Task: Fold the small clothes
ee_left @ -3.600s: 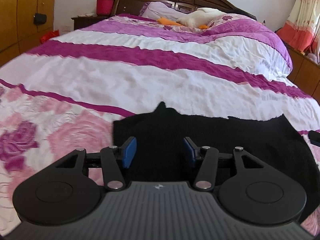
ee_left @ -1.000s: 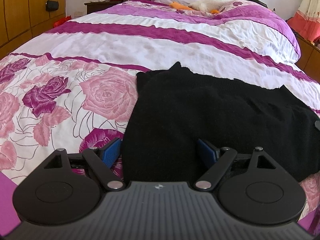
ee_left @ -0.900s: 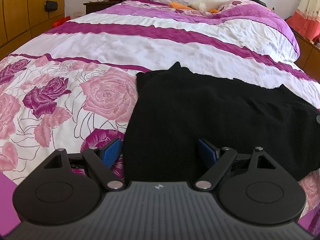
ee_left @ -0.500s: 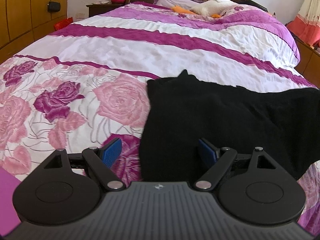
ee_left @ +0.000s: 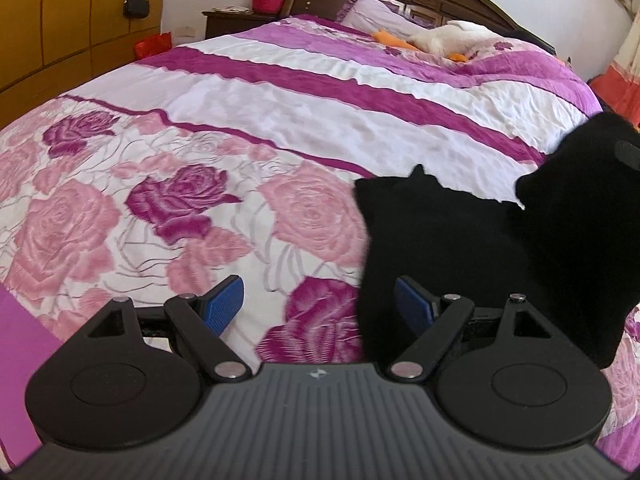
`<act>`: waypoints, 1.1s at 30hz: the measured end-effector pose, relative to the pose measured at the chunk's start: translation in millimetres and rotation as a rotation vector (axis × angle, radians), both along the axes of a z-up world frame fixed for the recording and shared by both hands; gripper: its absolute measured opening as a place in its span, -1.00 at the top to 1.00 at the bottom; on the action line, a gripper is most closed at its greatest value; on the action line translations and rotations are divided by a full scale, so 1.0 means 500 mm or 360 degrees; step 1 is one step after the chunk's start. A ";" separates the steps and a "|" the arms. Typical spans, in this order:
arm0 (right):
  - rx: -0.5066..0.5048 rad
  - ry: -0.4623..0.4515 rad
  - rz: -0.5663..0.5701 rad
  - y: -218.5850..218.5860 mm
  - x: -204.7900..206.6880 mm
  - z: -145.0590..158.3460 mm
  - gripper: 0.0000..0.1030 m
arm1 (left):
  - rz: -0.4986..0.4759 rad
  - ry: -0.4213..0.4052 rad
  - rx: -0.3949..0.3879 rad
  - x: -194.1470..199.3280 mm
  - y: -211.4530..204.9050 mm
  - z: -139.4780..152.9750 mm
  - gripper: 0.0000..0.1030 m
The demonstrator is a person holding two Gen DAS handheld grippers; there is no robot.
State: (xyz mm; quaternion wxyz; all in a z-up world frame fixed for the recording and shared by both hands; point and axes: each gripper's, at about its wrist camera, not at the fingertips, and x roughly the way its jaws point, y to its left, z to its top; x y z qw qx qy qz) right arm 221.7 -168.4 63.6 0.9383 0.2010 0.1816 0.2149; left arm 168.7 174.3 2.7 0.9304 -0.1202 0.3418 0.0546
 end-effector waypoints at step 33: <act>-0.0390 0.0191 0.0428 0.121 -0.024 0.013 0.29 | -0.0110 -0.0192 -0.0345 -0.040 0.003 0.036 -0.67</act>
